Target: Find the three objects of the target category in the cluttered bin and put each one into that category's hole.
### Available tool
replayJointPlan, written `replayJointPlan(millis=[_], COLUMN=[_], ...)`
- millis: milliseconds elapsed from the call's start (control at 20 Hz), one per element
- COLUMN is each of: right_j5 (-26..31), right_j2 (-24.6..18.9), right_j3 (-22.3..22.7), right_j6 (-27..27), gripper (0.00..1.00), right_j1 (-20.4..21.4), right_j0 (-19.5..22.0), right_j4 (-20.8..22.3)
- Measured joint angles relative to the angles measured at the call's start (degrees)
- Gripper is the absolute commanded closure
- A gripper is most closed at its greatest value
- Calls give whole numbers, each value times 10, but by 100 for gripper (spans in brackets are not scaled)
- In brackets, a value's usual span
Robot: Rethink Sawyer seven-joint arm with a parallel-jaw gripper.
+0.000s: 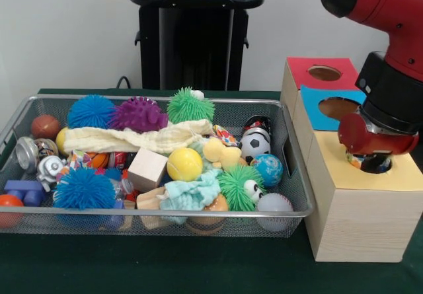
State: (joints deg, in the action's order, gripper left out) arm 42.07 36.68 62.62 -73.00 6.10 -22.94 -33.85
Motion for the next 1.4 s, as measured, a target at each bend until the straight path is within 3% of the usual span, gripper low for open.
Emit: replayJointPlan(millis=[750, 1400], right_j5=[78, 82], right_j2=[0, 0], right_j3=[-48, -51], right_j6=[0, 0], gripper=[0, 0], right_j1=[0, 0], right_j0=[14, 15], right_j4=[6, 6])
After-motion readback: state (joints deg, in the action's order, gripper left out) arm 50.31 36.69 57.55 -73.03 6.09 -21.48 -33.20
